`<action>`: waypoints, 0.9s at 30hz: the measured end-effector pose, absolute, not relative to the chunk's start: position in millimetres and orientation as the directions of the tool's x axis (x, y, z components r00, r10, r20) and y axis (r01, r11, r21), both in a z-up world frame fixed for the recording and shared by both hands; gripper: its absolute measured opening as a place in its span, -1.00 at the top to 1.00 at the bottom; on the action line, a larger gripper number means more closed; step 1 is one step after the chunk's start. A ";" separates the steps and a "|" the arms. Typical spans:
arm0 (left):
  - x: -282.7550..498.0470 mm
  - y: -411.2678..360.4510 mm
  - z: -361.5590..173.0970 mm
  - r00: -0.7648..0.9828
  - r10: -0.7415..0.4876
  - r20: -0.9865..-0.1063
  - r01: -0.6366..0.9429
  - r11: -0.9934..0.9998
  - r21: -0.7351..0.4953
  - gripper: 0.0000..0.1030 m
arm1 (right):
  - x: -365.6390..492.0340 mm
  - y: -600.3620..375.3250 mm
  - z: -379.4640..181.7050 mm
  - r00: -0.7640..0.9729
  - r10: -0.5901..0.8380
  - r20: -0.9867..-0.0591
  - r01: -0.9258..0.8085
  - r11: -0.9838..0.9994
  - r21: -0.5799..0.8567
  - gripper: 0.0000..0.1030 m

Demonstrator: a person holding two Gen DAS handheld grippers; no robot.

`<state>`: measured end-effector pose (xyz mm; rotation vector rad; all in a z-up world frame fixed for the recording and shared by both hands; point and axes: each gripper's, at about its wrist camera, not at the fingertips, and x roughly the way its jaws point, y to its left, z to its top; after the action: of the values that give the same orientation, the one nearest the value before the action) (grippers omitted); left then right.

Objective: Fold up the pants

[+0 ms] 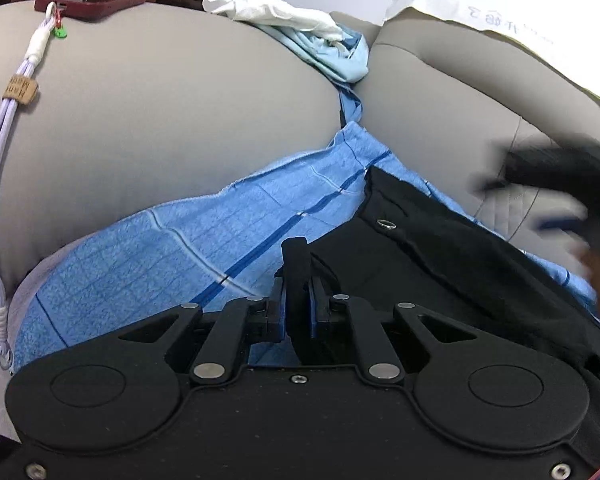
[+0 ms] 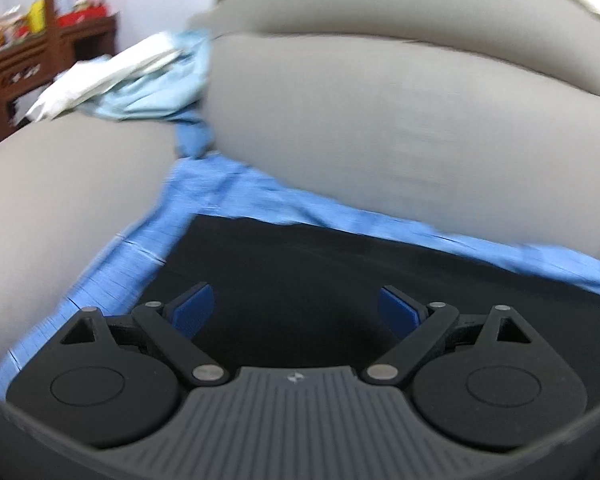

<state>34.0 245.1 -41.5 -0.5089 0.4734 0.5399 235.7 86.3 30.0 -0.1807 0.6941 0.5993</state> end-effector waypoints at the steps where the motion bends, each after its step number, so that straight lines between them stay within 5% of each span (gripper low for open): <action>1: 31.9 245.9 -41.9 0.763 0.356 -0.540 -0.581 0.743 -0.331 0.80 | 244.2 111.7 25.5 0.587 0.459 -0.666 -0.591 0.806 0.034 -0.87; 9: 18.4 252.8 -38.6 0.790 0.328 -0.519 -0.552 0.748 -0.368 0.81 | 275.0 239.7 -24.4 0.541 0.331 -0.774 -0.587 0.807 -0.066 -0.80; 12: 9.8 251.7 -32.5 0.806 0.338 -0.485 -0.542 0.749 -0.380 0.81 | 279.3 250.4 -39.4 0.519 0.282 -0.807 -0.562 0.824 -0.073 -0.15; 18: -17.0 251.5 -17.0 0.814 0.413 -0.408 -0.567 0.717 -0.406 0.87 | 261.0 270.1 -28.3 0.582 0.274 -0.765 -0.542 0.833 -0.114 0.36; 24: -23.3 255.2 -14.2 0.753 0.505 -0.421 -0.645 0.692 -0.324 0.88 | 253.4 293.4 -14.9 0.516 0.423 -0.745 -0.606 0.795 0.032 0.40; 27: -21.2 256.3 -17.5 0.715 0.521 -0.466 -0.681 0.668 -0.300 0.85 | 251.3 294.8 -18.2 0.488 0.453 -0.746 -0.630 0.775 0.058 0.09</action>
<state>-21.2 256.3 -17.5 -0.4802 0.3589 0.6942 251.3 294.8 -18.2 -0.2353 0.8301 0.6654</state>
